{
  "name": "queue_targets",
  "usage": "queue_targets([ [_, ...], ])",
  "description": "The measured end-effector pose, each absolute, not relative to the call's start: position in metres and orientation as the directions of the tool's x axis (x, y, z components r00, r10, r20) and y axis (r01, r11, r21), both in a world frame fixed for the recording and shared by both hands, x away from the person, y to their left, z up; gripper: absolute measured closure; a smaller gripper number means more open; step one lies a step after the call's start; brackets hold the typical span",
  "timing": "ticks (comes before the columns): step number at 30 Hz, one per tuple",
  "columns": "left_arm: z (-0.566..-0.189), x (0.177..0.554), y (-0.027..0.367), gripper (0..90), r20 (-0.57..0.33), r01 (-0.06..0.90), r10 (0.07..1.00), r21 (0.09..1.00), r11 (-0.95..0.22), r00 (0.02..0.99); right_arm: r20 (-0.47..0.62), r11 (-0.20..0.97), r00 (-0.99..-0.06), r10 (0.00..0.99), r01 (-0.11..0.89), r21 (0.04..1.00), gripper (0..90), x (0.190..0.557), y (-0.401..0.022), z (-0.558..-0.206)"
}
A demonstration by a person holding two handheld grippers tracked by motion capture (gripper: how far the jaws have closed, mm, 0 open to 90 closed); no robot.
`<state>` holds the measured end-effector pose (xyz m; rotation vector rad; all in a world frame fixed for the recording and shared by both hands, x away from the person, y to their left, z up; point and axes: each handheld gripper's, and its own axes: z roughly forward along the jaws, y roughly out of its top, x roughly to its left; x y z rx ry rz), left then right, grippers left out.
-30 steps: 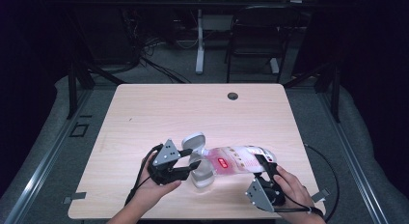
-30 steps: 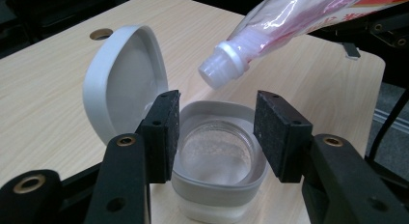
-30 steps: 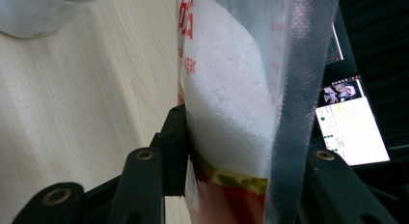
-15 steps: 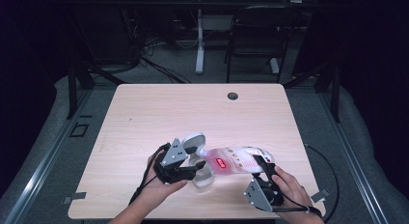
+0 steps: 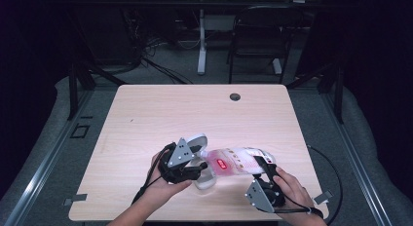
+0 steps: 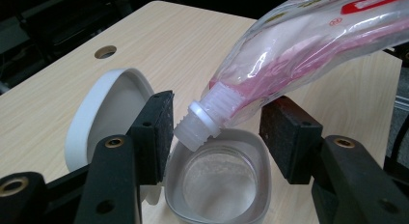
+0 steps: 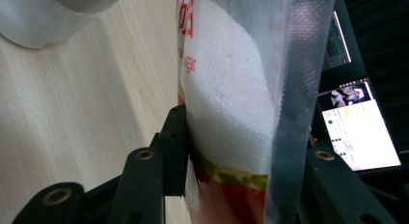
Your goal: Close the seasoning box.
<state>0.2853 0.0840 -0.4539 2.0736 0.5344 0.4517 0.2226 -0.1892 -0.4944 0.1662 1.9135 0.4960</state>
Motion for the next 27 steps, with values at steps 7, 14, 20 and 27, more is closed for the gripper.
queue_targets([
  [7, -0.455, 0.288, 0.082, 47.3, 0.126, 0.191, 0.531, 0.843, -0.503, 0.838, -0.851, 0.899, -0.397, 0.345, -0.121, 0.421, 58.3, 0.224, -0.188, -0.496],
  [14, -0.460, 0.287, 0.083, 54.4, 0.131, 0.191, 0.529, 0.838, -0.511, 0.838, -0.855, 0.903, -0.395, 0.336, -0.123, 0.411, 58.4, 0.223, -0.188, -0.496],
  [20, -0.464, 0.286, 0.084, 60.9, 0.135, 0.193, 0.525, 0.830, -0.523, 0.840, -0.866, 0.912, -0.388, 0.317, -0.125, 0.390, 58.4, 0.222, -0.187, -0.496],
  [27, -0.469, 0.286, 0.084, 62.9, 0.132, 0.191, 0.516, 0.830, -0.525, 0.846, -0.879, 0.920, -0.368, 0.303, -0.128, 0.370, 58.6, 0.221, -0.187, -0.499],
])
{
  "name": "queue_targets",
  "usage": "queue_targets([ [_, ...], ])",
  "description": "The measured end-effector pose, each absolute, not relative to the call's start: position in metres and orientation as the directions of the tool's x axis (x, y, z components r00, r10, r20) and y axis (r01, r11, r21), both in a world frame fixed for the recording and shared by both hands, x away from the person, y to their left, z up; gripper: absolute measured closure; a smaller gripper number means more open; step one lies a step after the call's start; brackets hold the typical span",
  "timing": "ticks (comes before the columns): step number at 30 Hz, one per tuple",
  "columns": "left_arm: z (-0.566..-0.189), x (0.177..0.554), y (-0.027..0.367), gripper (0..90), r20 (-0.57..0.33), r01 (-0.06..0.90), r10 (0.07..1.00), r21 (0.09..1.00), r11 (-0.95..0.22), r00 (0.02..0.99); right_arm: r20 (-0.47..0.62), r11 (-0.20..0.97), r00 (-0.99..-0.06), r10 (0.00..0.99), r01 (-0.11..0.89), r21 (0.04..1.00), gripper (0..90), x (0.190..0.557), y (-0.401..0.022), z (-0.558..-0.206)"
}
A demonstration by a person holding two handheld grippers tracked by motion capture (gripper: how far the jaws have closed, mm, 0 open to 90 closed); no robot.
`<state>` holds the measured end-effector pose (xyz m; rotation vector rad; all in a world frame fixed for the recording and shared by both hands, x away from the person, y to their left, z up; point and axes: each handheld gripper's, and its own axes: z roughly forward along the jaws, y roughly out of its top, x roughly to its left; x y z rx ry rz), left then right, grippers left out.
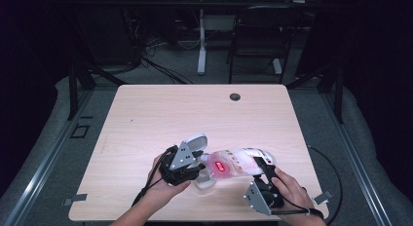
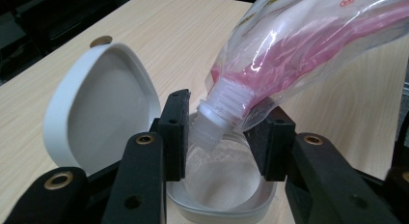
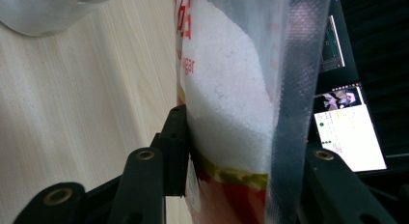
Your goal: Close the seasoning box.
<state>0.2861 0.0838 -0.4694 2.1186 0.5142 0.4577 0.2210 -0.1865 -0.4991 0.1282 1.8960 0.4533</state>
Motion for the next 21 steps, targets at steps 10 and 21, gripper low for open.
queue_targets([
  [10, -0.479, 0.285, 0.079, 69.7, 0.131, 0.197, 0.515, 0.823, -0.533, 0.847, -0.886, 0.927, -0.355, 0.299, -0.113, 0.358, 58.8, 0.221, -0.186, -0.502],
  [21, -0.484, 0.287, 0.078, 70.0, 0.112, 0.211, 0.524, 0.829, -0.517, 0.844, -0.890, 0.932, -0.353, 0.289, -0.107, 0.346, 58.9, 0.221, -0.186, -0.503],
])
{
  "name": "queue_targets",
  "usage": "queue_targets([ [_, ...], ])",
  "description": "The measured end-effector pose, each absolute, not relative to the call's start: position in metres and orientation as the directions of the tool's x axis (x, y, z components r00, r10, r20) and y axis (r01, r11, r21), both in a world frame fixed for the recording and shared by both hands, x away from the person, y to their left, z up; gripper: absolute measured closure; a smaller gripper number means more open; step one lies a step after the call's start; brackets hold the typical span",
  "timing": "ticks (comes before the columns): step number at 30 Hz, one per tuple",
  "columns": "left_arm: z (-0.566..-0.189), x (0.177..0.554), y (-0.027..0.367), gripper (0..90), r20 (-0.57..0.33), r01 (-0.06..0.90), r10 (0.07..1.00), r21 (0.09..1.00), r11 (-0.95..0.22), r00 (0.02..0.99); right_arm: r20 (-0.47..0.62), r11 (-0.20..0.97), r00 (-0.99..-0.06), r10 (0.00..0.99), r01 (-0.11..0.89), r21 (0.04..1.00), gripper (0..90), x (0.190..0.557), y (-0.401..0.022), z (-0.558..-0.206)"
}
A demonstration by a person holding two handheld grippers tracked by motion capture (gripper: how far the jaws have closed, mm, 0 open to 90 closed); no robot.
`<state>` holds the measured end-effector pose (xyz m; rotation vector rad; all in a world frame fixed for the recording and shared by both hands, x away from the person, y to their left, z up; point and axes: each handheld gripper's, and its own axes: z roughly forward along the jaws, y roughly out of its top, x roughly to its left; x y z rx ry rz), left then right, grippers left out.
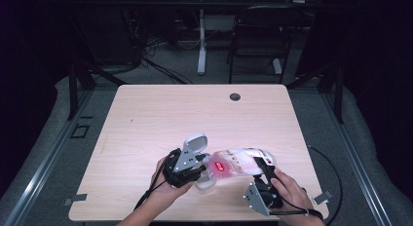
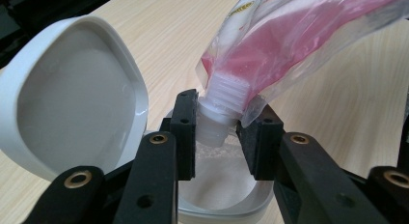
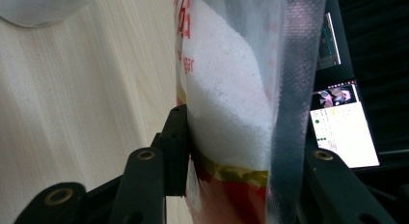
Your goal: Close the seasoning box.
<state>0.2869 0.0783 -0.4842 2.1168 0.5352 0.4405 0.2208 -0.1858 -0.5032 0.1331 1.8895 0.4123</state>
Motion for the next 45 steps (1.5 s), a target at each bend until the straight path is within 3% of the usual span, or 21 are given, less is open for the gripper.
queue_targets([
  [24, -0.491, 0.287, 0.079, 70.3, 0.106, 0.215, 0.521, 0.828, -0.518, 0.847, -0.923, 0.957, -0.319, 0.215, -0.121, 0.265, 58.9, 0.219, -0.183, -0.502],
  [32, -0.491, 0.287, 0.079, 70.3, 0.102, 0.216, 0.520, 0.830, -0.515, 0.848, -0.920, 0.951, -0.324, 0.220, -0.138, 0.276, 59.0, 0.221, -0.182, -0.501],
  [45, -0.492, 0.287, 0.080, 70.3, 0.108, 0.213, 0.514, 0.824, -0.525, 0.851, -0.935, 0.967, -0.325, 0.143, -0.156, 0.203, 59.1, 0.221, -0.181, -0.493],
])
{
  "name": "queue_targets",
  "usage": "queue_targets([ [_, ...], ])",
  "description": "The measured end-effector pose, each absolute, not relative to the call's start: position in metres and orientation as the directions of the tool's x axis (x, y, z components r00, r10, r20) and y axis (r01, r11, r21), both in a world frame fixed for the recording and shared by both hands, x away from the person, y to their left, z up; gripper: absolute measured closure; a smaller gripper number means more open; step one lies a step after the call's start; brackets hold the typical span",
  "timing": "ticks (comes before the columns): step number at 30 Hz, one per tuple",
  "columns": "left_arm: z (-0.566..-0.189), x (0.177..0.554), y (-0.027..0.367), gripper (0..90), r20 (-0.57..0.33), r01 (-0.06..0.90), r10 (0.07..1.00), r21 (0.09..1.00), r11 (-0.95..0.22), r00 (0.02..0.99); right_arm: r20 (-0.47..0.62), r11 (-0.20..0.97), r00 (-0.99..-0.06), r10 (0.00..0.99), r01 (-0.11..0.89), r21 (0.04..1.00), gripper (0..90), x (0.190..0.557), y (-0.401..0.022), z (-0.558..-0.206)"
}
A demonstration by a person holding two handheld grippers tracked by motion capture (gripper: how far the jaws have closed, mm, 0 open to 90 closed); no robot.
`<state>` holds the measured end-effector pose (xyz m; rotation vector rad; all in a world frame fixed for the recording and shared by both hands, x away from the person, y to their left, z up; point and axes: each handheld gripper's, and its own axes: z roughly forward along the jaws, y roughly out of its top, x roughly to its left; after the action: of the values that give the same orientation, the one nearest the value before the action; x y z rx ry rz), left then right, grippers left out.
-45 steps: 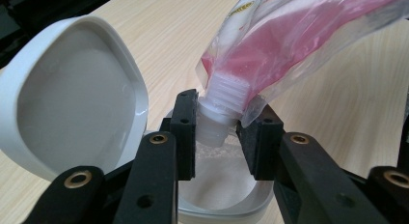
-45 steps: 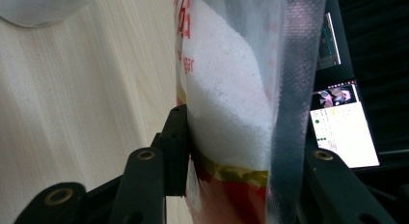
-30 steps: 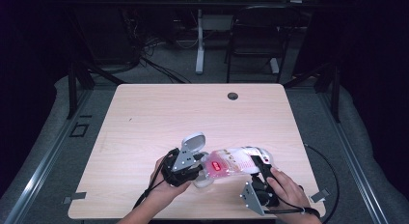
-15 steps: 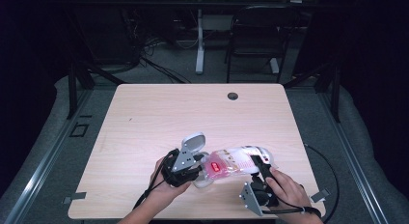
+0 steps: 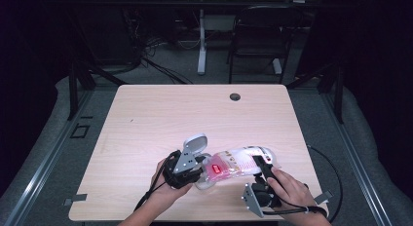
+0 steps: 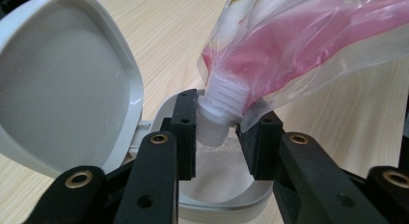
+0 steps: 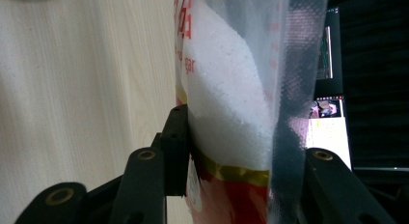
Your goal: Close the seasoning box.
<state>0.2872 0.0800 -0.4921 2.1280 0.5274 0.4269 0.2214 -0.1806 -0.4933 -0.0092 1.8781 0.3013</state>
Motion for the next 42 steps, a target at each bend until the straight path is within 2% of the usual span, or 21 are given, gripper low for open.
queue_targets([
  [42, -0.496, 0.289, 0.079, 70.3, 0.106, 0.211, 0.502, 0.818, -0.534, 0.858, -0.924, 0.983, -0.383, -0.011, -0.173, 0.059, 59.7, 0.221, -0.176, -0.469],
])
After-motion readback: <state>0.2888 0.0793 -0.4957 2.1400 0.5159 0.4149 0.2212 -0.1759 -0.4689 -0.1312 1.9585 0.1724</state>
